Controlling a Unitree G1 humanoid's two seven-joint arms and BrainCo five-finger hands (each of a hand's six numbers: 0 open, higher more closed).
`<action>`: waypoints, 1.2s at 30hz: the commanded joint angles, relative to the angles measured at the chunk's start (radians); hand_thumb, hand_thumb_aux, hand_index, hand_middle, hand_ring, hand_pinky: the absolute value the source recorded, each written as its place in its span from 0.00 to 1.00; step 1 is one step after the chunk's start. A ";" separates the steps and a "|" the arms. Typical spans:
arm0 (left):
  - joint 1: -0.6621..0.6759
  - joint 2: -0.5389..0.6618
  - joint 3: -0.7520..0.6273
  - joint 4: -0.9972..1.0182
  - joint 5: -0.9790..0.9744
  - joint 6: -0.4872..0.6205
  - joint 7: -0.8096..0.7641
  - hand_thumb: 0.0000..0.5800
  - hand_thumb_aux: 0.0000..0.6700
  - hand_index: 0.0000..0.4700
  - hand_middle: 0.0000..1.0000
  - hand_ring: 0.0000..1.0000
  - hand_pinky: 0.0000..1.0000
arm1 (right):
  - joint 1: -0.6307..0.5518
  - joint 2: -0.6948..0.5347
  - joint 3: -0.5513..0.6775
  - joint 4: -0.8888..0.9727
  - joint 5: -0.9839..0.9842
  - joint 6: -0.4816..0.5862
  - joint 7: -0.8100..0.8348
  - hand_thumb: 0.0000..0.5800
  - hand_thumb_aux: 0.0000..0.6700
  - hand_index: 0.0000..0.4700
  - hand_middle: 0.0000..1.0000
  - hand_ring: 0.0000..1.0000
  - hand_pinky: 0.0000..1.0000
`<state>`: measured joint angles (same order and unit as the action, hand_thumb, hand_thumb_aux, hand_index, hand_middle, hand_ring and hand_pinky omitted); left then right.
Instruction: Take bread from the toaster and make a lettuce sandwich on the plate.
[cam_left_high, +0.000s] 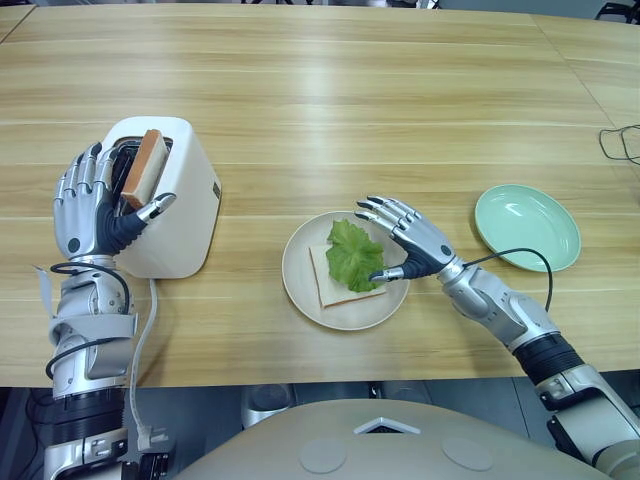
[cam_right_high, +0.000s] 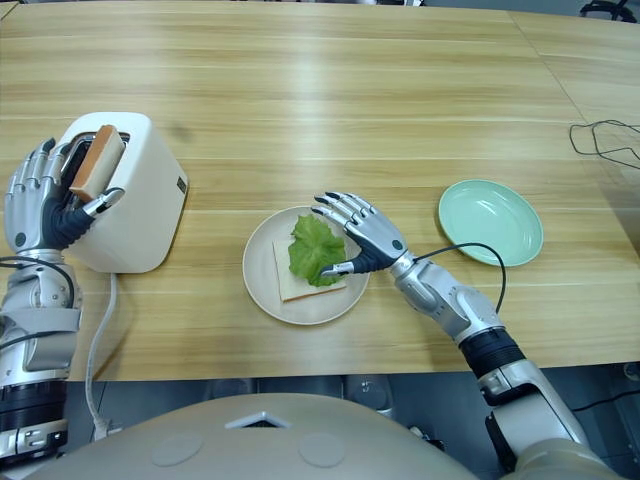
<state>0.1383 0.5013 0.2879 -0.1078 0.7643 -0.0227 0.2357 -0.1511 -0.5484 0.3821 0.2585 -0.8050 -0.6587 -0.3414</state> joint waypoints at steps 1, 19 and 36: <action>0.007 0.005 0.013 0.041 -0.046 0.033 -0.009 0.79 0.54 0.53 0.00 0.00 0.00 | 0.008 -0.003 -0.021 -0.024 0.017 0.002 0.019 0.00 0.00 0.00 0.00 0.00 0.00; -0.038 0.068 -0.021 0.015 -0.103 -0.053 0.031 1.00 1.00 0.98 1.00 1.00 1.00 | 0.013 0.048 -0.046 -0.040 0.012 0.013 -0.030 0.00 0.00 0.00 0.00 0.00 0.00; -0.249 -0.064 -0.173 -0.071 -0.447 -0.468 0.052 1.00 1.00 0.98 1.00 1.00 1.00 | 0.011 0.032 -0.164 -0.030 -0.030 0.096 -0.229 0.00 0.00 0.00 0.00 0.00 0.00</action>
<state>-0.1083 0.4555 0.2305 -0.1709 0.4042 -0.4305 0.4031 -0.1567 -0.4952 0.2154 0.2361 -0.8316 -0.5379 -0.5844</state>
